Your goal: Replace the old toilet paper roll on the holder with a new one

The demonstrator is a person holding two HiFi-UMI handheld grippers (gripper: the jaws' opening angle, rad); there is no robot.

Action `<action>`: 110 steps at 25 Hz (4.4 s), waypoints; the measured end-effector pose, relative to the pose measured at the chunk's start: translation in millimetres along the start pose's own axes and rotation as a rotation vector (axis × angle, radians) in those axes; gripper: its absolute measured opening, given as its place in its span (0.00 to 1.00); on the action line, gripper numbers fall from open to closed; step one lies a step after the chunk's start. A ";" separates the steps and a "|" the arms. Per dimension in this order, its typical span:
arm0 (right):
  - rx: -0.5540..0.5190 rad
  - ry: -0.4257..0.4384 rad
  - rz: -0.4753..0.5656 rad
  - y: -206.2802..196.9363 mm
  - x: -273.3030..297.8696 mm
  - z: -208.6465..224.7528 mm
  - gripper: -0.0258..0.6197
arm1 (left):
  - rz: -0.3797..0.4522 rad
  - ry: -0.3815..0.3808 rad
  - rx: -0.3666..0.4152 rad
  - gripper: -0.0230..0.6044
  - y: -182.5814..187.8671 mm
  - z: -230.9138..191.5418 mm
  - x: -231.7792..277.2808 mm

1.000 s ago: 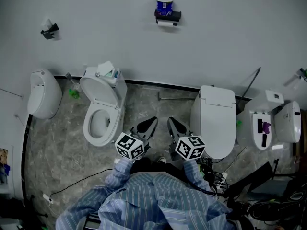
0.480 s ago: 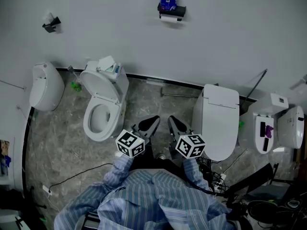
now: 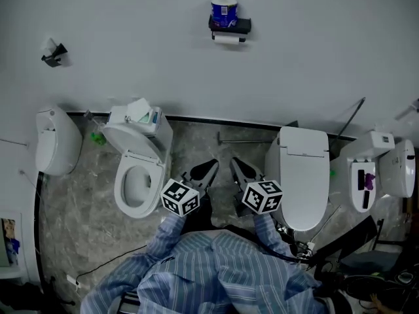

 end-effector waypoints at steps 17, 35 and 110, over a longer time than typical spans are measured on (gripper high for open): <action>0.027 -0.073 0.004 72.4 181.0 26.6 0.05 | 0.013 -0.029 -0.053 0.05 106.2 -188.5 55.8; -0.003 -0.051 -0.058 109.8 219.0 104.3 0.05 | 0.020 0.019 -0.143 0.10 118.1 -222.6 141.4; 0.068 -0.060 -0.081 177.8 189.5 314.6 0.05 | 0.000 -0.124 -0.377 0.34 179.2 -219.6 431.6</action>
Point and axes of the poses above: the fingertips, and each gripper's own axes: x forward along the fingers, z to its right, y out of its top, the point moved 8 cm from there along -x, backward along the fingers, and after that the axes turned 7 degrees about -x, right-handed, at the moved point
